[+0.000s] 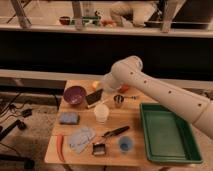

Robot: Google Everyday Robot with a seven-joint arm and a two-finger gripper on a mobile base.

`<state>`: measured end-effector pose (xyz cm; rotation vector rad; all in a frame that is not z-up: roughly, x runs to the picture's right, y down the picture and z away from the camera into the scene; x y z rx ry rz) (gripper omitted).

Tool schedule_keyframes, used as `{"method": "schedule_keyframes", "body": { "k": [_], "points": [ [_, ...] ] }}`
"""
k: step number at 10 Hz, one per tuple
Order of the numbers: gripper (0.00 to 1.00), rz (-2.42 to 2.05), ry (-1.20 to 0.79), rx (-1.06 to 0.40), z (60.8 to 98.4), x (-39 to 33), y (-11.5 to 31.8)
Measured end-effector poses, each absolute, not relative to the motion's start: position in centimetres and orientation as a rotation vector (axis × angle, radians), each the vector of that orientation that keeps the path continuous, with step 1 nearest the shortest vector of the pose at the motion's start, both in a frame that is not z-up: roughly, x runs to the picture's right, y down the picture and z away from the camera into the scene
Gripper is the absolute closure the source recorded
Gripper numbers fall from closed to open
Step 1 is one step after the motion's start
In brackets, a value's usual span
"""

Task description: Wipe purple bowl with eraser

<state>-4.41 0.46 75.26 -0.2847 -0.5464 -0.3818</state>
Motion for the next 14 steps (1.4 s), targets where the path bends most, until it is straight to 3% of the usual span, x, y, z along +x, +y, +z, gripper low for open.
{"method": "schedule_keyframes", "body": {
  "k": [5,9,14],
  "points": [
    [1.00,-0.486,-0.611,-0.322,81.9,-11.6,-3.3],
    [1.00,-0.485,-0.644,-0.383,86.1,-12.4,-0.8],
    [1.00,-0.487,-0.673,-0.414,88.0,-13.6,1.3]
  ]
}}
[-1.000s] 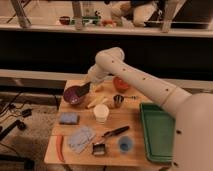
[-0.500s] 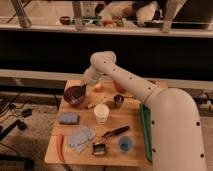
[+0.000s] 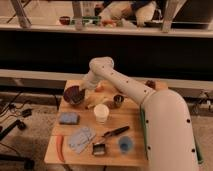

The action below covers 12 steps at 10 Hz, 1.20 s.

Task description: Wipe purple bowl with eraser

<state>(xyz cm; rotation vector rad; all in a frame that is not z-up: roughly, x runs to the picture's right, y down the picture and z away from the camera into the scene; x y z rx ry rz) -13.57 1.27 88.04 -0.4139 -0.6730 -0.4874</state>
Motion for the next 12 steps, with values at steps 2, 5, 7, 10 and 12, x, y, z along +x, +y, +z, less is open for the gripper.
{"method": "schedule_keyframes", "body": {
  "k": [2,5,7,10,12],
  "points": [
    [1.00,-0.487,-0.681,-0.416,88.4,-14.2,1.4],
    [1.00,-0.488,-0.689,-0.412,89.4,-15.5,1.0],
    [1.00,-0.489,-0.689,-0.405,90.2,-16.2,0.4],
    [1.00,-0.506,-0.691,-0.387,90.6,-17.6,-0.3],
    [1.00,-0.518,-0.694,-0.376,90.8,-18.8,-0.7]
  ]
}}
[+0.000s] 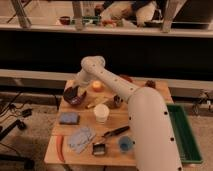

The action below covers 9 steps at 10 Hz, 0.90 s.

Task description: Wipe purple bowl with eraser

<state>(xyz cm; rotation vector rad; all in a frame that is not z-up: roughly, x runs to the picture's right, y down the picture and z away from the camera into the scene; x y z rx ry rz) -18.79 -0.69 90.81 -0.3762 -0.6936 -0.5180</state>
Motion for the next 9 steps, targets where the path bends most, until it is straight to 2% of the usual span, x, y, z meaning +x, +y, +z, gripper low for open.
{"method": "schedule_keyframes", "body": {
  "k": [9],
  "points": [
    [1.00,-0.553,-0.725,-0.369,91.2,-22.7,0.5]
  ]
}}
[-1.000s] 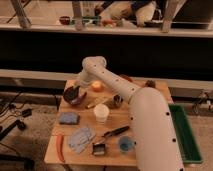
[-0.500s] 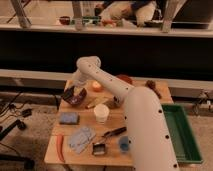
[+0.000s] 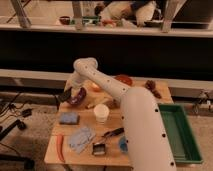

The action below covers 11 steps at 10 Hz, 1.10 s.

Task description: Wipe purple bowl with eraser

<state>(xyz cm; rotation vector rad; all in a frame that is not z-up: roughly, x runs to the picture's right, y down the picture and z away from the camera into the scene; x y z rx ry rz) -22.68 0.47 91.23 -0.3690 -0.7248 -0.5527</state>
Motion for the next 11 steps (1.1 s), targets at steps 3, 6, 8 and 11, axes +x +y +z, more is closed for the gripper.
{"method": "schedule_keyframes", "body": {
  "k": [3,6,8,11],
  "points": [
    [1.00,-0.570,-0.743,-0.378,90.4,-23.2,1.3],
    [1.00,-0.562,-0.743,-0.385,89.4,-21.9,1.9],
    [1.00,-0.547,-0.736,-0.386,89.1,-20.3,2.0],
    [1.00,-0.513,-0.707,-0.382,89.3,-16.9,1.7]
  ]
}}
